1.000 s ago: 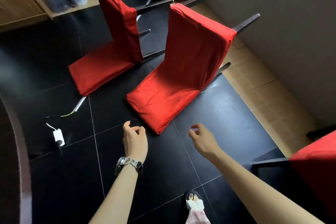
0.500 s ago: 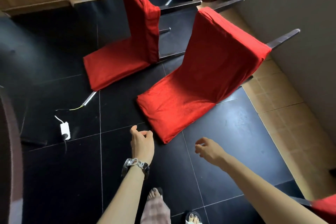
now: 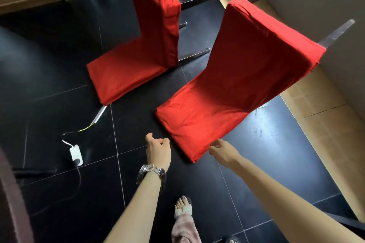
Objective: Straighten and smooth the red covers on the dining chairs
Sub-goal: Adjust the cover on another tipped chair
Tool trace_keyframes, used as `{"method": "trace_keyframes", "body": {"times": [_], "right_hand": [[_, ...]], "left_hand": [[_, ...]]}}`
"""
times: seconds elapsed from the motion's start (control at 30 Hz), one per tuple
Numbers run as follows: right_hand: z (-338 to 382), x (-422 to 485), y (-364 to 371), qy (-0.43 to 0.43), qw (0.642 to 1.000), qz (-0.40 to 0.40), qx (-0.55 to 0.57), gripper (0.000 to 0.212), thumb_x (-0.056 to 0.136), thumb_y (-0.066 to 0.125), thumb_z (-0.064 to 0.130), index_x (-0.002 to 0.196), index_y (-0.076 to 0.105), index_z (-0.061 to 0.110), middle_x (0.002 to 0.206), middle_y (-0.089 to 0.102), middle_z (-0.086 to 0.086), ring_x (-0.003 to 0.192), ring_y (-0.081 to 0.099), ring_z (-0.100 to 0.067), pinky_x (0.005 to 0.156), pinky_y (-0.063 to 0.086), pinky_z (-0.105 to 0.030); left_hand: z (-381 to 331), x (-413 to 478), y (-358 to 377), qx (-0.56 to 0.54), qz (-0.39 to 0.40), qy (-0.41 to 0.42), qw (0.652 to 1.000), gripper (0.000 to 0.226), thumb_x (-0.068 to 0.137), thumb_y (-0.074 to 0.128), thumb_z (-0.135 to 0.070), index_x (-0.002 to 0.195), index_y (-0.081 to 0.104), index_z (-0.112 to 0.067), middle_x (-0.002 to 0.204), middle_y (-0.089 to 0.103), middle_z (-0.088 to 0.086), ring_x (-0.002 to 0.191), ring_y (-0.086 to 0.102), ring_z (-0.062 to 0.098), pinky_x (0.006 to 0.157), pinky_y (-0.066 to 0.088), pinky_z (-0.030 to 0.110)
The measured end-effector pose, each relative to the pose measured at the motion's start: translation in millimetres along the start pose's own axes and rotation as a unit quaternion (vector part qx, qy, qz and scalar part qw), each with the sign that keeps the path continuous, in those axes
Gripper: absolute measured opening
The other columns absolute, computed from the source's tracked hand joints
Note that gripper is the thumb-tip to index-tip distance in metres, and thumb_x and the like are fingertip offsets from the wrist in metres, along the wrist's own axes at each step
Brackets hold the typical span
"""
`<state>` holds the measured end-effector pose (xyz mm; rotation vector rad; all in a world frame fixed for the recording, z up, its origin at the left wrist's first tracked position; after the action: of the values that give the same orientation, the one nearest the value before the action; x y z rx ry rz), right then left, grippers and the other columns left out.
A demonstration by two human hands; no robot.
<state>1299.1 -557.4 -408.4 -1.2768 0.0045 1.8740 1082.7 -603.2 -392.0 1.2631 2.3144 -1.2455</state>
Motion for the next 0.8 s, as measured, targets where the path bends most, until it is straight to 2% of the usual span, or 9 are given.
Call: {"method": "trace_keyframes", "body": {"times": [0.07, 0.13, 0.2, 0.27, 0.33, 0.37, 0.47, 0.63, 0.8], "right_hand": [[10.9, 7.1, 1.2, 0.005, 1.000, -0.006, -0.003, 0.021, 0.092, 0.043, 0.017, 0.106, 0.057, 0.009, 0.102, 0.060, -0.006, 0.093, 0.056, -0.023, 0.076, 0.041, -0.026], [19.3, 17.6, 0.4, 0.011, 1.000, -0.020, -0.011, 0.014, 0.091, 0.042, 0.017, 0.083, 0.052, 0.013, 0.082, 0.053, -0.002, 0.071, 0.048, -0.017, 0.062, 0.036, -0.025], [29.1, 27.3, -2.2, 0.018, 0.999, -0.040, -0.009, 0.028, 0.090, 0.041, 0.015, 0.064, 0.032, 0.021, 0.065, 0.036, 0.003, 0.055, 0.032, -0.010, 0.048, 0.024, -0.022], [34.9, 39.9, -2.0, 0.024, 0.998, -0.055, 0.003, 0.032, 0.090, 0.041, 0.014, 0.063, 0.027, 0.022, 0.062, 0.031, 0.004, 0.052, 0.028, -0.009, 0.046, 0.020, -0.022], [35.9, 55.3, -1.3, 0.034, 0.997, -0.066, 0.030, 0.018, 0.092, 0.042, 0.017, 0.074, 0.045, 0.018, 0.073, 0.046, 0.000, 0.061, 0.040, -0.013, 0.051, 0.027, -0.024], [36.0, 61.9, -0.2, 0.039, 0.996, -0.067, 0.044, 0.012, 0.093, 0.043, 0.020, 0.091, 0.054, 0.014, 0.086, 0.055, -0.003, 0.072, 0.046, -0.015, 0.057, 0.033, -0.025], [24.3, 87.4, 5.6, 0.060, 0.993, -0.075, 0.068, 0.035, 0.096, 0.043, 0.023, 0.126, 0.050, 0.009, 0.112, 0.059, -0.006, 0.092, 0.049, -0.017, 0.074, 0.035, -0.024], [-10.9, 133.4, 23.6, 0.089, 0.991, -0.076, 0.066, 0.048, 0.095, 0.045, 0.025, 0.140, 0.040, 0.007, 0.135, 0.053, -0.011, 0.117, 0.053, -0.024, 0.082, 0.036, -0.024], [-70.4, 196.3, 52.6, 0.140, 0.977, -0.080, 0.139, 0.056, 0.094, 0.048, 0.028, 0.142, 0.034, 0.003, 0.137, 0.048, -0.015, 0.120, 0.050, -0.029, 0.089, 0.038, -0.027]], "left_hand": [[-4.2, 15.2, -7.6, 0.004, 0.004, 0.003, 1.000, 0.054, 0.096, 0.044, -0.014, 0.144, 0.021, -0.004, 0.112, 0.056, -0.001, 0.115, 0.050, 0.032, 0.095, 0.039, 0.042], [-9.6, 31.7, -13.1, 0.003, 0.010, 0.008, 1.000, 0.055, 0.096, 0.044, -0.014, 0.144, 0.021, -0.004, 0.119, 0.058, 0.003, 0.116, 0.050, 0.032, 0.097, 0.039, 0.042], [-14.1, 47.9, -17.3, 0.002, 0.010, 0.007, 1.000, 0.054, 0.096, 0.044, -0.015, 0.144, 0.021, -0.005, 0.119, 0.057, 0.002, 0.117, 0.049, 0.031, 0.095, 0.037, 0.040], [-16.3, 63.1, -19.2, 0.003, 0.008, 0.005, 1.000, 0.054, 0.096, 0.044, -0.015, 0.144, 0.022, -0.005, 0.110, 0.055, -0.002, 0.118, 0.048, 0.031, 0.093, 0.035, 0.038], [-15.5, 78.0, -16.2, 0.003, 0.006, 0.005, 1.000, 0.054, 0.096, 0.044, -0.015, 0.144, 0.022, -0.005, 0.106, 0.053, -0.004, 0.118, 0.048, 0.031, 0.095, 0.035, 0.039], [-13.8, 84.7, -12.8, 0.003, 0.007, 0.003, 1.000, 0.053, 0.096, 0.044, -0.015, 0.144, 0.022, -0.005, 0.107, 0.054, -0.003, 0.118, 0.048, 0.031, 0.096, 0.035, 0.040], [-2.4, 103.8, 6.8, -0.011, 0.010, -0.024, 1.000, 0.053, 0.096, 0.044, -0.014, 0.144, 0.023, -0.004, 0.116, 0.056, 0.002, 0.120, 0.047, 0.032, 0.098, 0.035, 0.042], [24.9, 139.6, 55.4, -0.016, 0.008, -0.048, 0.999, 0.052, 0.095, 0.046, -0.015, 0.142, 0.027, -0.002, 0.130, 0.055, 0.009, 0.123, 0.045, 0.033, 0.103, 0.034, 0.042], [66.9, 182.3, 114.6, -0.008, 0.024, -0.054, 0.998, 0.054, 0.095, 0.050, -0.020, 0.142, 0.028, -0.003, 0.137, 0.050, 0.009, 0.127, 0.042, 0.032, 0.105, 0.033, 0.043]]}}
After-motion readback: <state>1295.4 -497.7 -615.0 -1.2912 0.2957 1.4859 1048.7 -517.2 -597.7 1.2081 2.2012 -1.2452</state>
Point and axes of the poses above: each hand's wrist, its own x-axis towards the middle knuckle, its own y-axis out of the palm, z = x × y, the point moved 9 cm from there along x, towards the middle knuckle
